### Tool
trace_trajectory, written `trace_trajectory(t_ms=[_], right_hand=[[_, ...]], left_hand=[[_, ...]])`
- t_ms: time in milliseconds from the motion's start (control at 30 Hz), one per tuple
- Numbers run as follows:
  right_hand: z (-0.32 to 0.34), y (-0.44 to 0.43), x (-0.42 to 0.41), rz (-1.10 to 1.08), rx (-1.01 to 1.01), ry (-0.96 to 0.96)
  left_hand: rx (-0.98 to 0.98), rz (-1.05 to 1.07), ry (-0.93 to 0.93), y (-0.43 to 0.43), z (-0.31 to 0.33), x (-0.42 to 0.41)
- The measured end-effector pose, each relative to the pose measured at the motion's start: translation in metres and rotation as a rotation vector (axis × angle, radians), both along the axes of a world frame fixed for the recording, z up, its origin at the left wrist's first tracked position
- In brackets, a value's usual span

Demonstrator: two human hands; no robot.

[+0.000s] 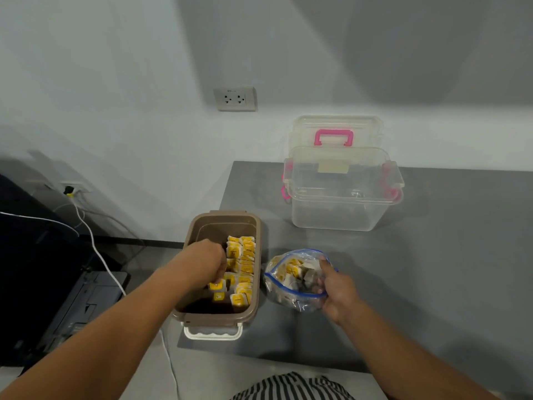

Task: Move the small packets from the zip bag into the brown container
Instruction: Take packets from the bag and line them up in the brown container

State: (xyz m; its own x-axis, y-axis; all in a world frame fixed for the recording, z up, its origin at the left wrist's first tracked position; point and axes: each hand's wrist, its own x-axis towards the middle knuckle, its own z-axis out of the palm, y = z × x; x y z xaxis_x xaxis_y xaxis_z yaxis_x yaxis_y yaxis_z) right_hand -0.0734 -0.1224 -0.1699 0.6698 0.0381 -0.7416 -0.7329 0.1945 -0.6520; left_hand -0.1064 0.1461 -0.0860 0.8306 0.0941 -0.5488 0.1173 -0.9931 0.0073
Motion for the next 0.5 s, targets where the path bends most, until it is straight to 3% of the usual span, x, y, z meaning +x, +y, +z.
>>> trace_trajectory(t_ms=[233, 500], right_hand=[[0.005, 0.0, -0.002, -0.034, -0.003, 0.016], [0.01, 0.002, -0.003, -0.03, -0.012, 0.026]], left_hand=[[-0.009, 0.015, 0.071, -0.006, -0.024, 0.006], [-0.004, 0.008, 0.001, -0.008, -0.039, 0.007]])
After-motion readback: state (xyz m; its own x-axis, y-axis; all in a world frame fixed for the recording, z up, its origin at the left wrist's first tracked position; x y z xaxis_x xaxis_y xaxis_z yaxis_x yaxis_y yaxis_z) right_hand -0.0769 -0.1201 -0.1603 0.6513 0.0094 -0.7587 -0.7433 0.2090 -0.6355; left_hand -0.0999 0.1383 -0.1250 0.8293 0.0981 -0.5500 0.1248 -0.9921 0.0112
